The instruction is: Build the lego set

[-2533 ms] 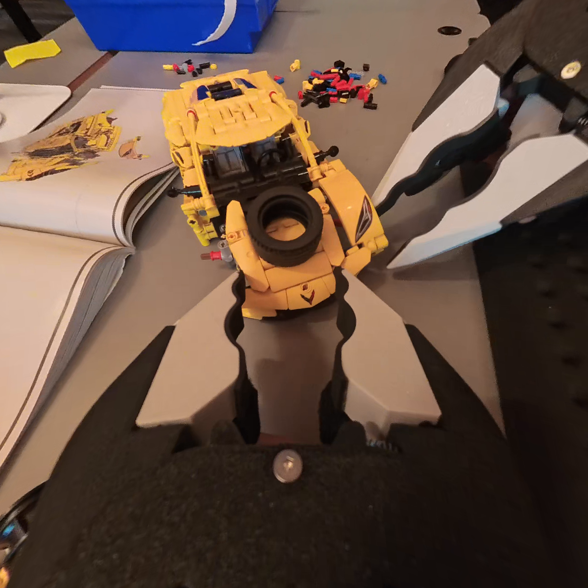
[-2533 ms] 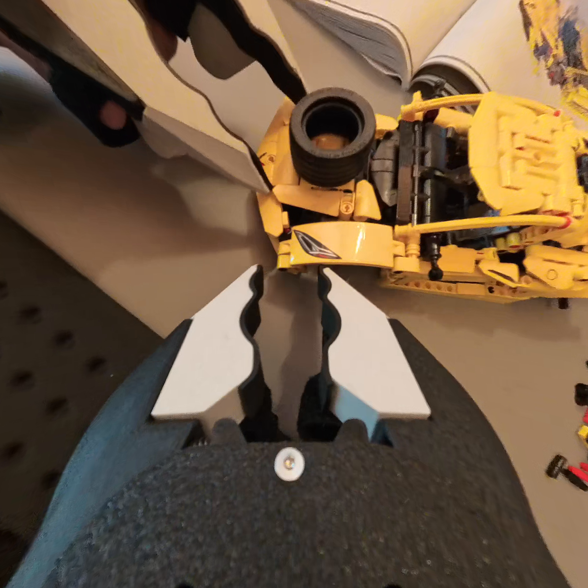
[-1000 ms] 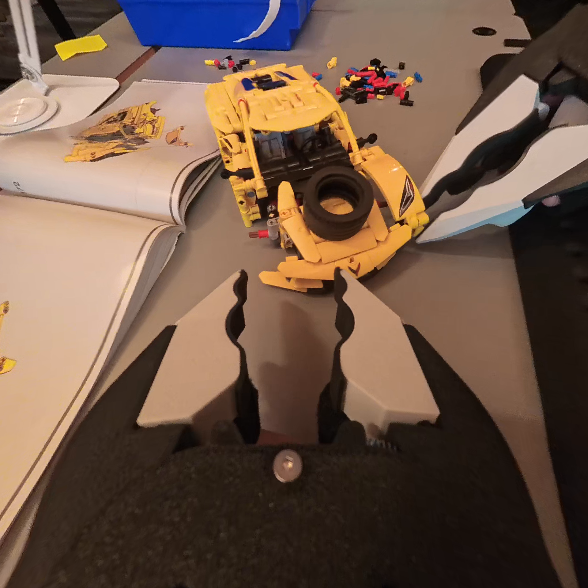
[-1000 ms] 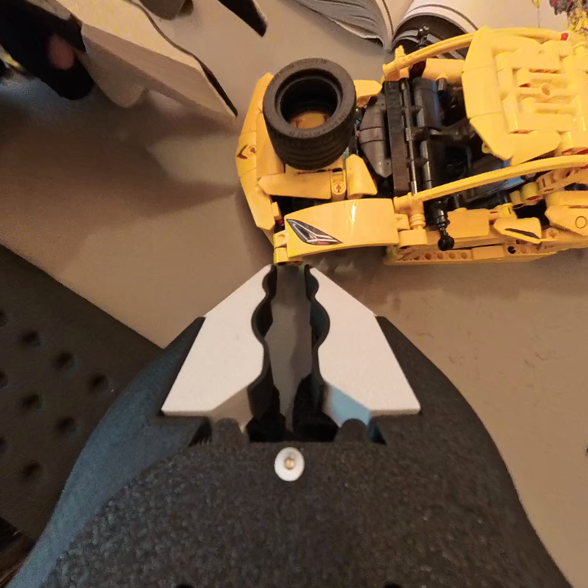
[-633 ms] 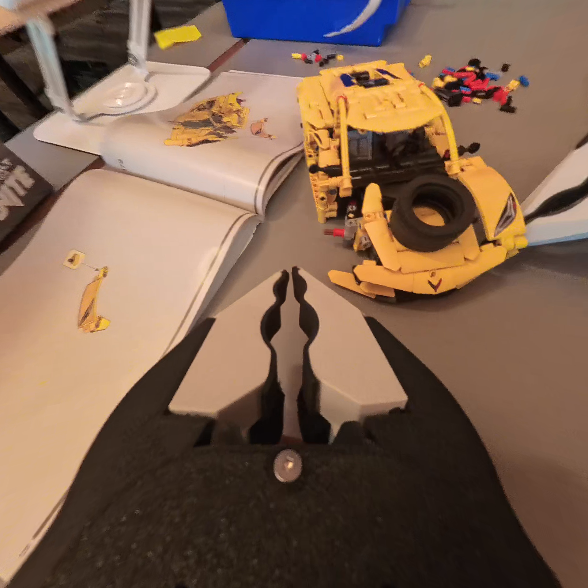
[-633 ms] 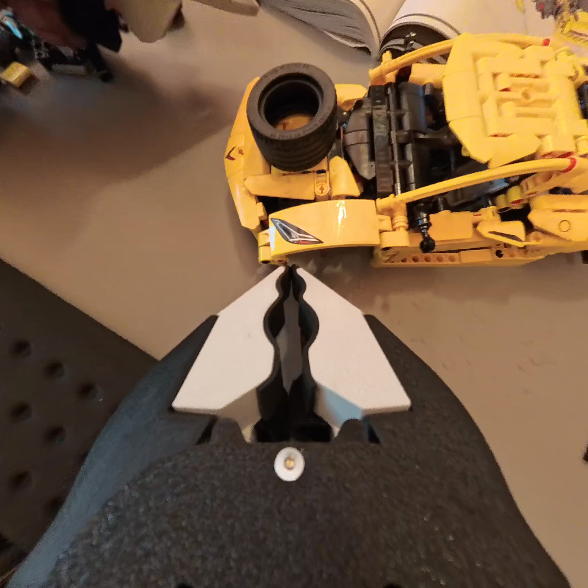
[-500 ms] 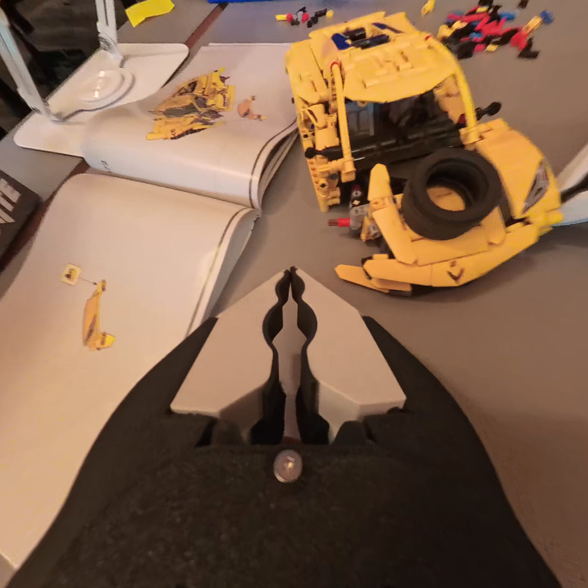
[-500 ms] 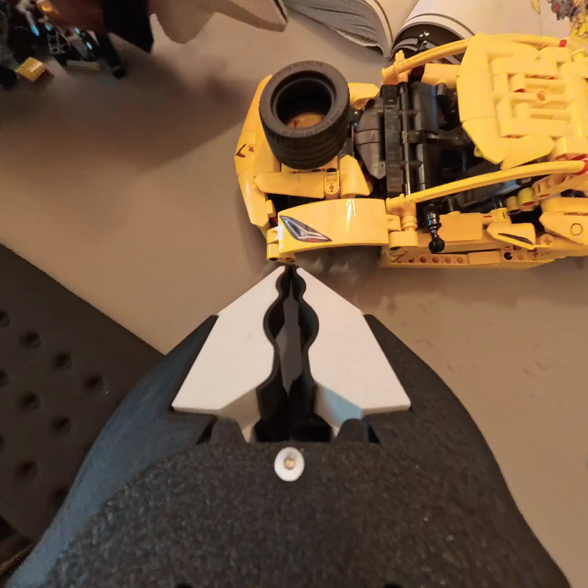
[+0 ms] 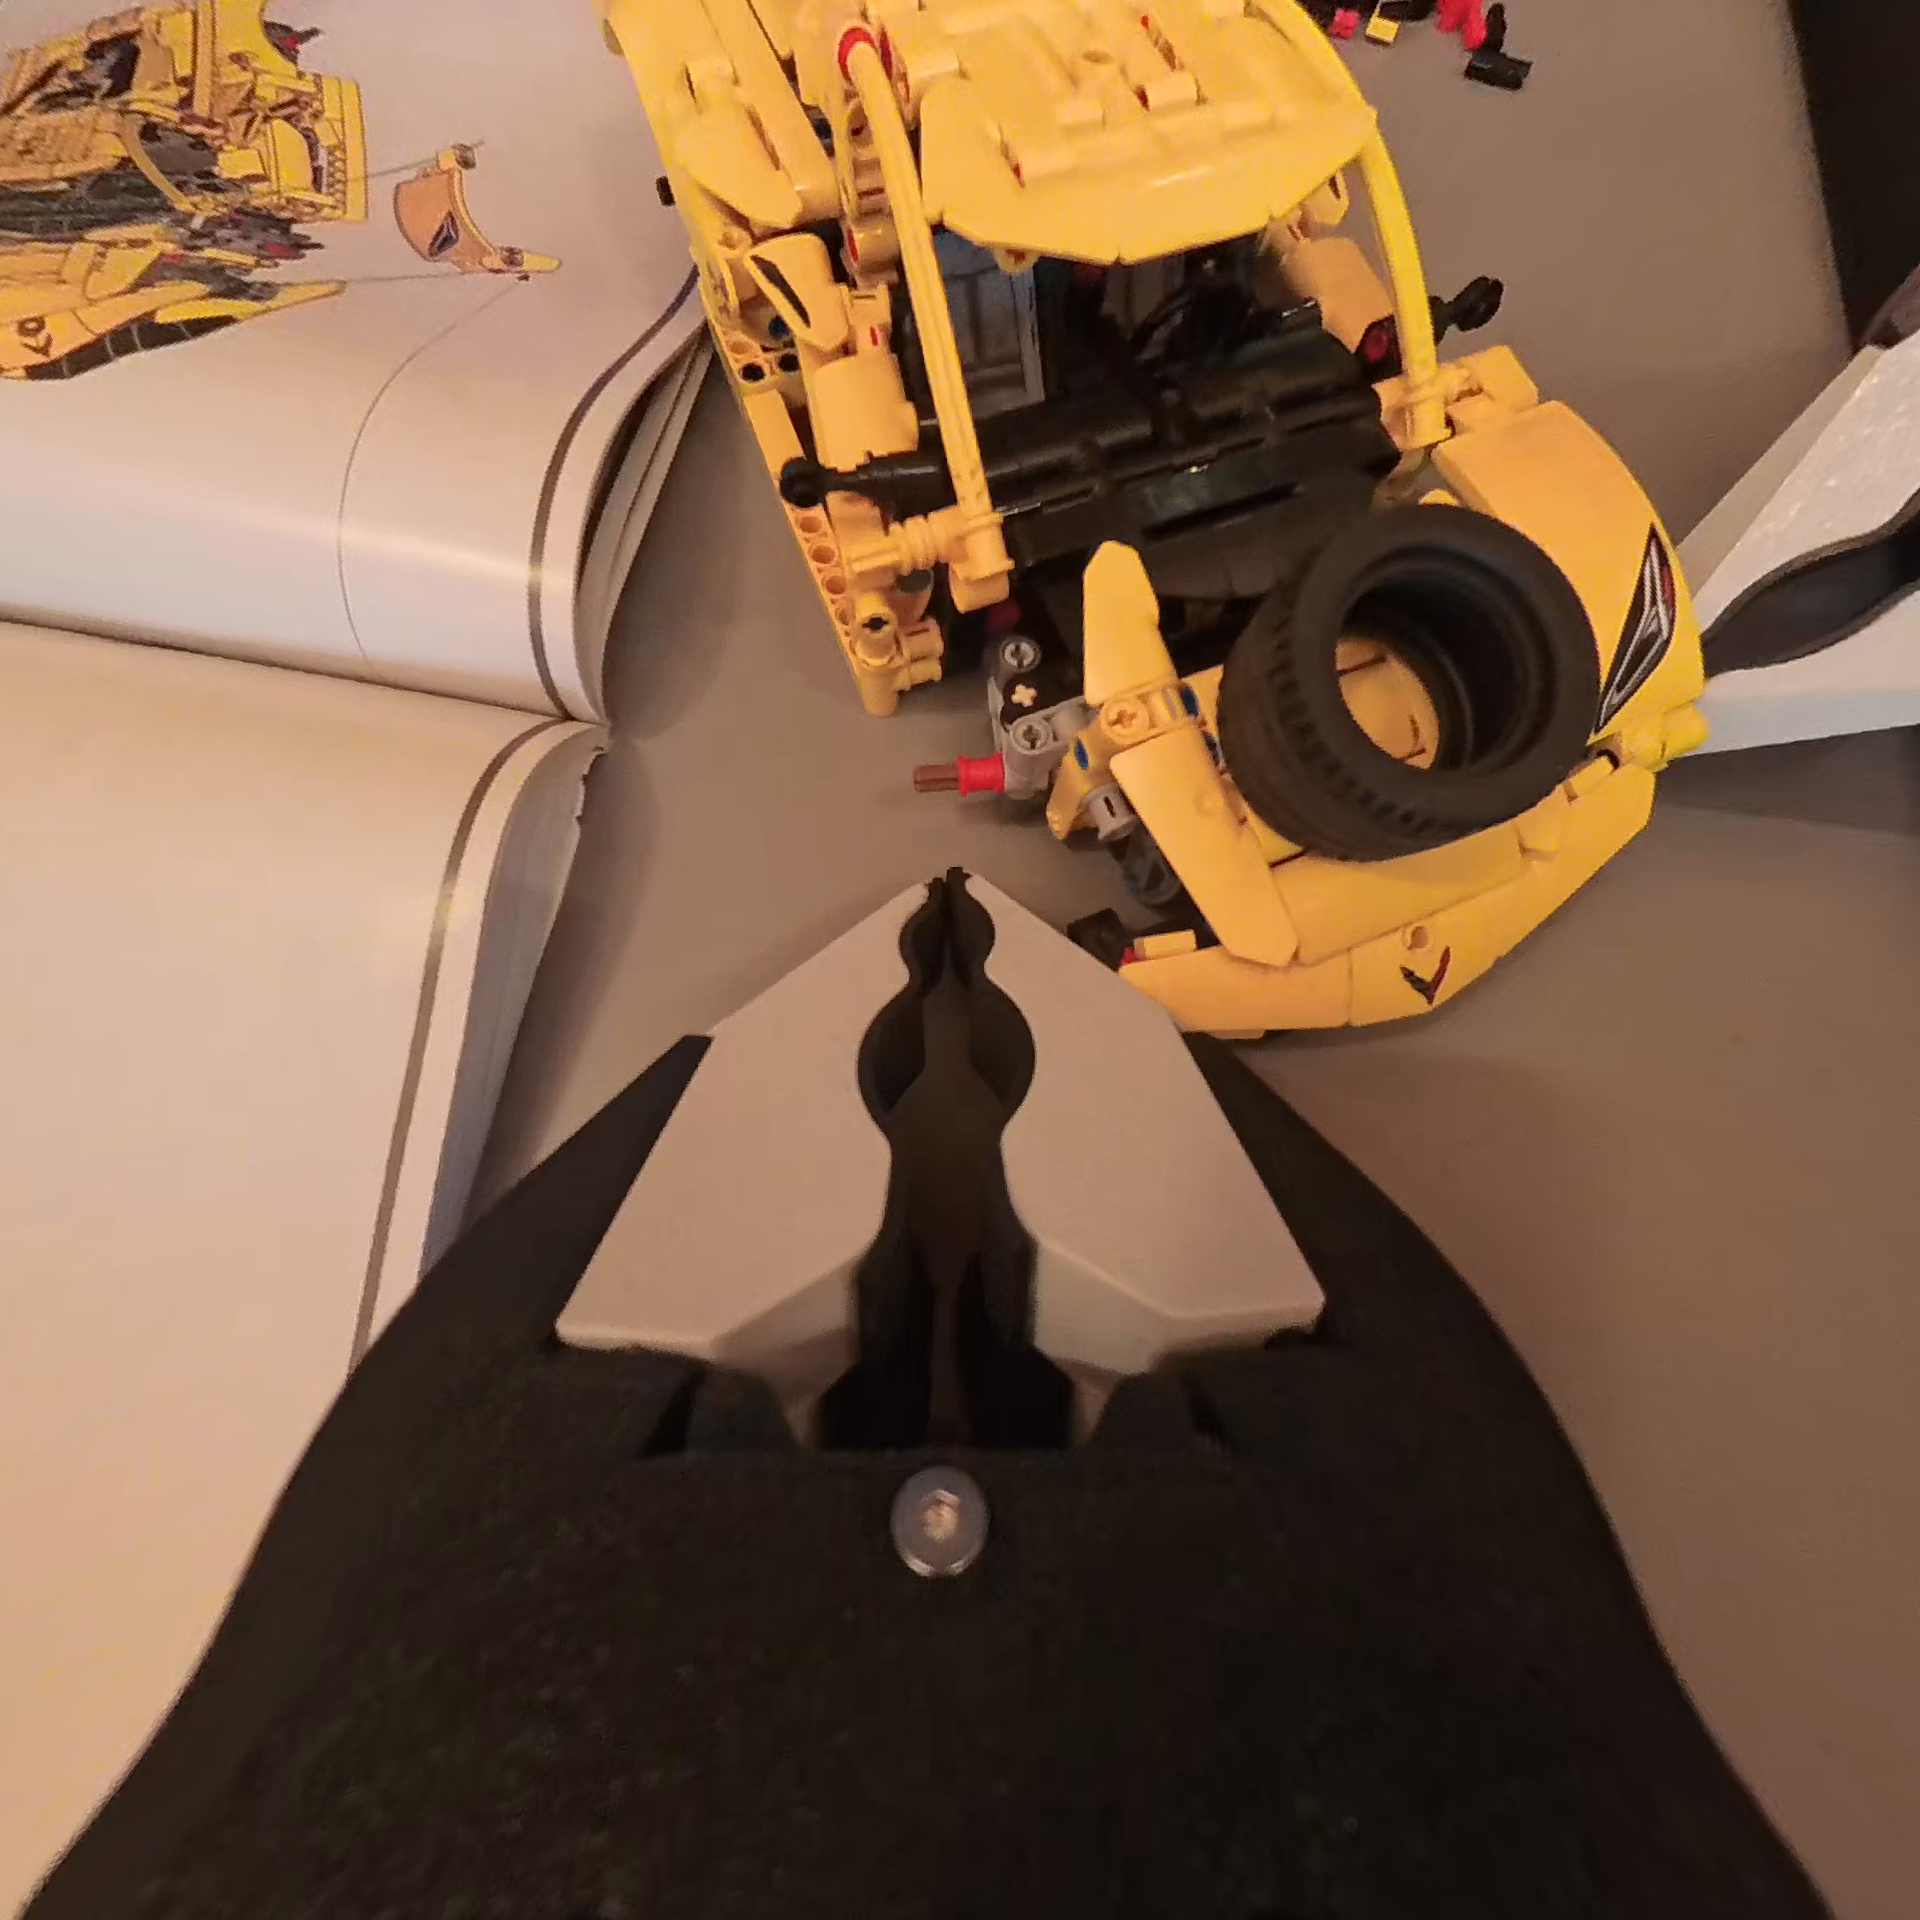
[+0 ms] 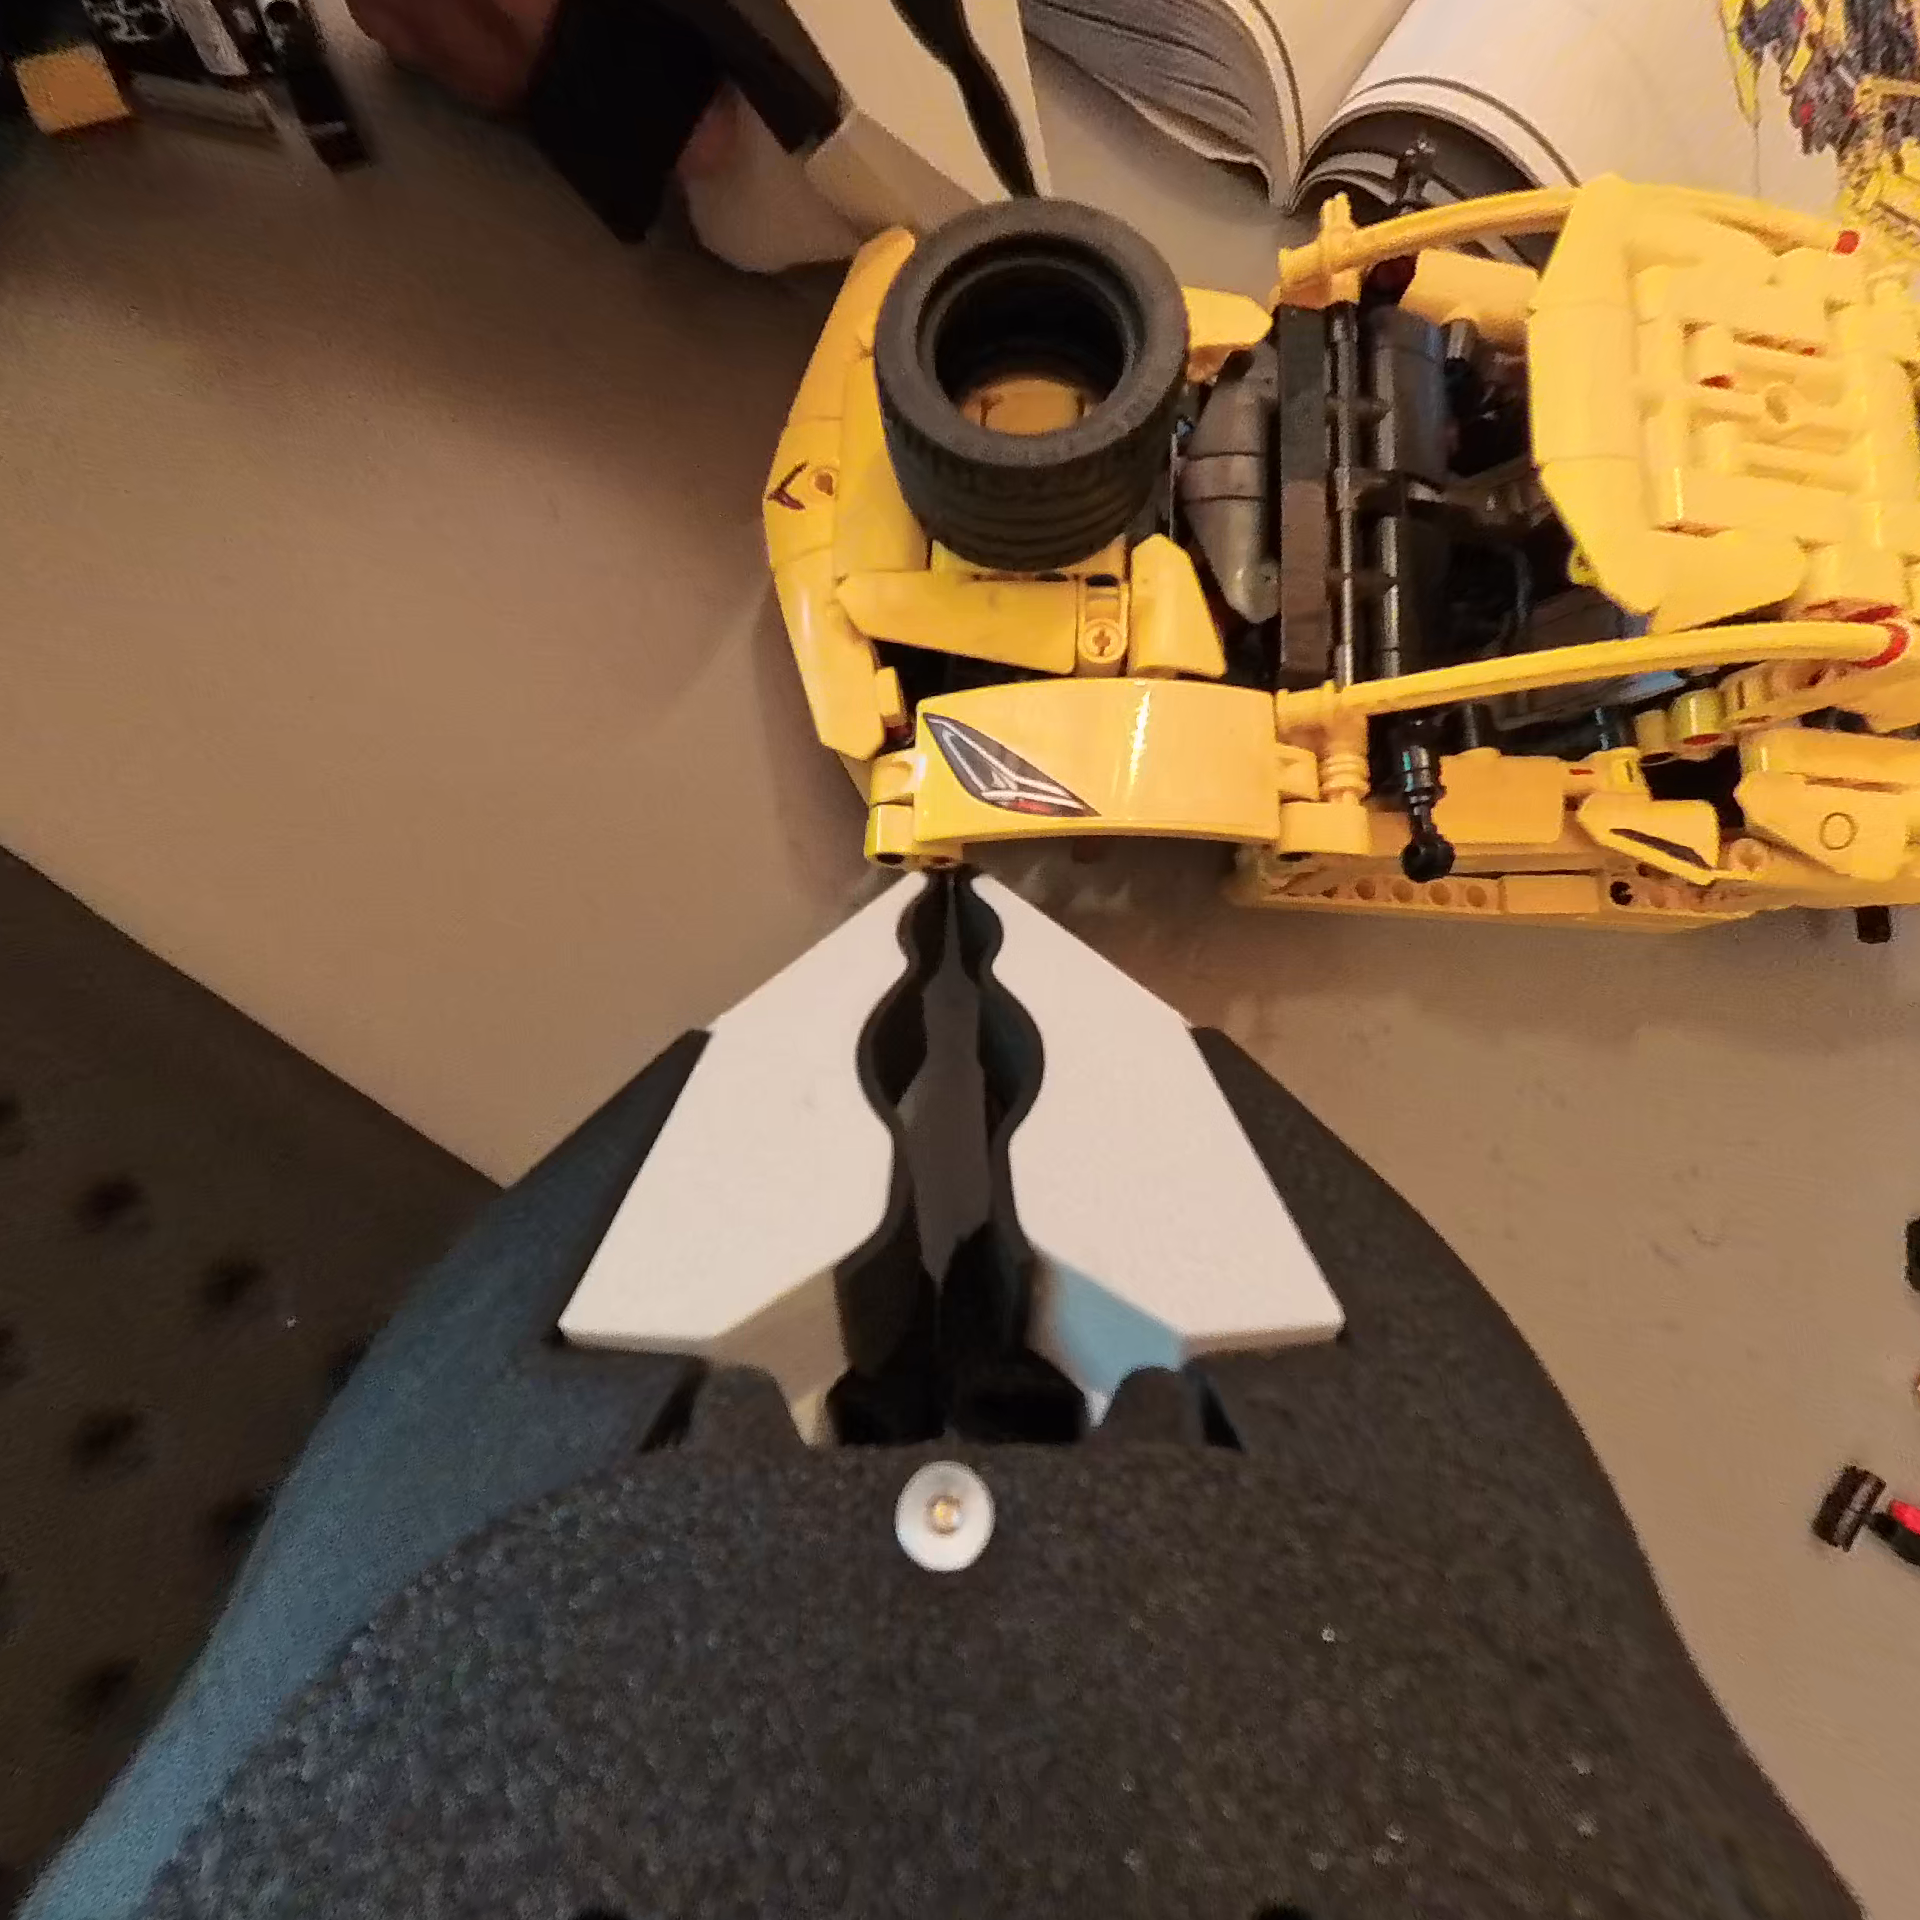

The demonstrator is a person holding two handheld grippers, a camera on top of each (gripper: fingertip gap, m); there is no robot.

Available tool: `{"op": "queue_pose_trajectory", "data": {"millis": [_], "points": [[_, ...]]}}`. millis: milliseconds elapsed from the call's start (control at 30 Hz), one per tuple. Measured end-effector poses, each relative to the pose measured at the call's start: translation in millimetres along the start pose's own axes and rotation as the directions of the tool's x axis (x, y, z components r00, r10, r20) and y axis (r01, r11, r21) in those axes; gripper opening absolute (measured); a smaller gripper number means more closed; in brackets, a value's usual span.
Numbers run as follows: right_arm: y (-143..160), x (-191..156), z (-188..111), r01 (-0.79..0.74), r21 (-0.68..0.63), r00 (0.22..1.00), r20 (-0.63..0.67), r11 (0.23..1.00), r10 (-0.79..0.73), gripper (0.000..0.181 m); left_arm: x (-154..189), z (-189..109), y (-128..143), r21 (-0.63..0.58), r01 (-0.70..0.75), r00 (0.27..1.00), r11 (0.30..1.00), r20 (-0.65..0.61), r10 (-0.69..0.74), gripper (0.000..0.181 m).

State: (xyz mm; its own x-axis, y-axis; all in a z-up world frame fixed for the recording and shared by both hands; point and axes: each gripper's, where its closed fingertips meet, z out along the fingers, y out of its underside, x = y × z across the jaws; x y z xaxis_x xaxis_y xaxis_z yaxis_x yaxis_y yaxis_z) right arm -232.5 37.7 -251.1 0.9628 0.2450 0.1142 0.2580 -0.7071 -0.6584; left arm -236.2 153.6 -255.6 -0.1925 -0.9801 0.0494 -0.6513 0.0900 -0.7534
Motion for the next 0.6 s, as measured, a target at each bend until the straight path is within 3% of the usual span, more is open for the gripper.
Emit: {"op": "queue_pose_trajectory", "data": {"millis": [600], "points": [[1.7,-4.2,-1.4,-0.042,0.003,0.986,0.165,0.999,0.04,0.003,-2.0,-0.6,-0.1,0.001,0.021,1.0,1.0,0.004,-0.021,0.0]]}}
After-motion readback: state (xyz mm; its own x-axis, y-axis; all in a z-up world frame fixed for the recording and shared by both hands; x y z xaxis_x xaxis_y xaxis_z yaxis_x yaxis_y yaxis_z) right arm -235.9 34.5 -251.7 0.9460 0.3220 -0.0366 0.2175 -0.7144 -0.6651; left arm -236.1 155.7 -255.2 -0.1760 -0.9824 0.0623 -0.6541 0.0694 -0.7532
